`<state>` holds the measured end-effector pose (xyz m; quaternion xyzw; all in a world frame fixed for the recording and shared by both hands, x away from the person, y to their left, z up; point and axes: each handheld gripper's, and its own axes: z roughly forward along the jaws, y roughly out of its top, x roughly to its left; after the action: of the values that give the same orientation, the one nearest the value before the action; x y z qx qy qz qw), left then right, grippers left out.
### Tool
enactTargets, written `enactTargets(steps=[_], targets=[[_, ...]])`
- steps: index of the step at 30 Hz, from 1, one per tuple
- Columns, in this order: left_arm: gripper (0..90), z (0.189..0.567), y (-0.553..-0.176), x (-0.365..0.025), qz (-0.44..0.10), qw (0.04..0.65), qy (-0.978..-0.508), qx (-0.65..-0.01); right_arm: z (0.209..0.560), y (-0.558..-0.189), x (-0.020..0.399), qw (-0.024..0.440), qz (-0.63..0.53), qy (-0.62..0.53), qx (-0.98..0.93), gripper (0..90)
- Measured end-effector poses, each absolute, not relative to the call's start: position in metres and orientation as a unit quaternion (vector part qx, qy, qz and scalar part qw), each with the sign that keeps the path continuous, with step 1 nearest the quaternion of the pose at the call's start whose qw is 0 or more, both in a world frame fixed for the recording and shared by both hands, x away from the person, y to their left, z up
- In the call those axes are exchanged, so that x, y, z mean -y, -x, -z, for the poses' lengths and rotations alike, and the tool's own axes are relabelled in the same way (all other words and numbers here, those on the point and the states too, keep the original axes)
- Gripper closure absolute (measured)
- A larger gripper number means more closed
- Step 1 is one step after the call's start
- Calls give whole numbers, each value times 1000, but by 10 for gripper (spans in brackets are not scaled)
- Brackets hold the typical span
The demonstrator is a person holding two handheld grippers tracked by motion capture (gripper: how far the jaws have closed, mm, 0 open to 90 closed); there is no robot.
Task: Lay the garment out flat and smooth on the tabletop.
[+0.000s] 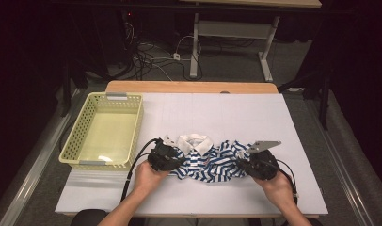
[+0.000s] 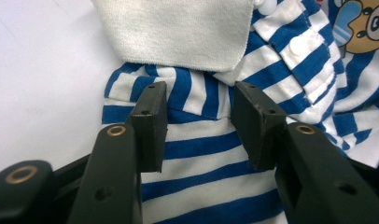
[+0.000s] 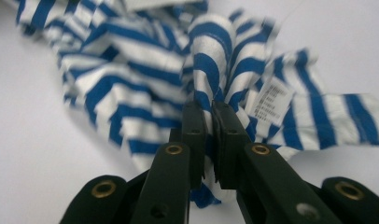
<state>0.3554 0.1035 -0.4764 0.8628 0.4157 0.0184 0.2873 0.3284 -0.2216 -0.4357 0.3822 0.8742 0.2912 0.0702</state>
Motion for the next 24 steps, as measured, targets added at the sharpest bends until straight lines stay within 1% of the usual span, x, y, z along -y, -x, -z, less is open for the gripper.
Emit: enactTargets(steps=[5, 7, 10, 13, 15, 17, 20, 24], targets=[[540, 476, -355, -103, -20, 287, -863, -416, 445, -308, 224, 53, -283, -376, -881, 846], [540, 476, -355, -103, -20, 286, -862, -418, 445, -306, 223, 53, -285, -372, -882, 816], [540, 475, -355, -103, -19, 287, -862, -417, 436, -310, 222, 61, -301, -375, -875, 757], [540, 474, -355, -104, -23, 290, -860, -418, 419, -319, 219, 80, -332, -375, -862, 713], [539, 472, -355, -105, -25, 294, -858, -420, 409, -328, 213, 95, -343, -368, -859, 713], [528, 472, -355, -106, -27, 294, -857, -422, 405, -340, 203, 96, -347, -359, -861, 703], [508, 472, -357, -109, -29, 293, -855, -427, 410, -360, 183, 78, -337, -348, -871, 693], [502, 474, -361, -113, -29, 288, -851, -437, 430, -383, 161, 62, -301, -350, -885, 677]])
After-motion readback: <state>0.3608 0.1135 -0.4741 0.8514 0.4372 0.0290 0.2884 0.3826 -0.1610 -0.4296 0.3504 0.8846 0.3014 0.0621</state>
